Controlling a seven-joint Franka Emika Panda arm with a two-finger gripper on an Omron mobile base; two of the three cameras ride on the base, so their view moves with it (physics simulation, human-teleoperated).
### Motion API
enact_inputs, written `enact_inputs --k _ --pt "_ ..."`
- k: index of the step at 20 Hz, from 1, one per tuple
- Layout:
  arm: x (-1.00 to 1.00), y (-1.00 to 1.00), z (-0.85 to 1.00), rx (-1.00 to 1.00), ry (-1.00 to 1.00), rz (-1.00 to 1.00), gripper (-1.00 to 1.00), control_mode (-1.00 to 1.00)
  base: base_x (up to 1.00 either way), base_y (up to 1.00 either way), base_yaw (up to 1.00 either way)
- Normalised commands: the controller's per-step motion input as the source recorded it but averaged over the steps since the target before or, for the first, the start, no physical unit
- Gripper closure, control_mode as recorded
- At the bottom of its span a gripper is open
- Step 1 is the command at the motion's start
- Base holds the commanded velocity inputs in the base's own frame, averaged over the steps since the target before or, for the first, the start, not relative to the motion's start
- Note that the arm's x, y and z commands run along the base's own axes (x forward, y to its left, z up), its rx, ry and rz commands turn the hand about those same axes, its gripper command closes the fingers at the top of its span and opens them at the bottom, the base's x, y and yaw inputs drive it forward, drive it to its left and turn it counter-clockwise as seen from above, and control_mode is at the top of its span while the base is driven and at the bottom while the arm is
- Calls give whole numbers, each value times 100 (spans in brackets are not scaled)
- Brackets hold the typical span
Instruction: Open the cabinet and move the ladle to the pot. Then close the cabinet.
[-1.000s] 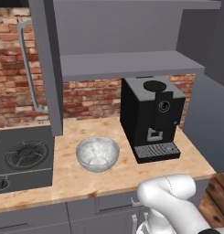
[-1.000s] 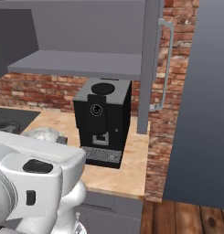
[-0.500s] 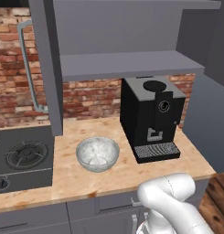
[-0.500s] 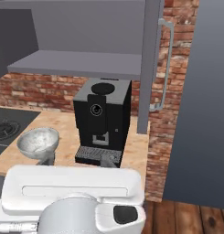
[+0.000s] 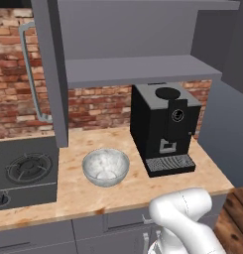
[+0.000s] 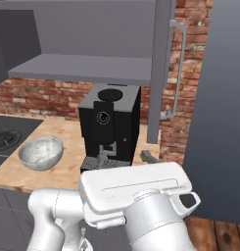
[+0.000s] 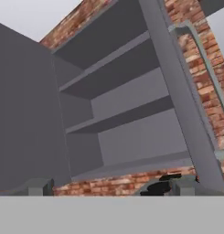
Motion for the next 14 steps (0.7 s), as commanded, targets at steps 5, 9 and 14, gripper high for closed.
enact_inputs --k 5,9,14 --pt "83 -31 -17 11 -10 19 -100 -100 0 0 0" --pt "53 -37 -12 11 -14 19 -100 -100 0 0 0" --pt "40 -35 -13 10 -13 20 -100 -100 0 0 0"
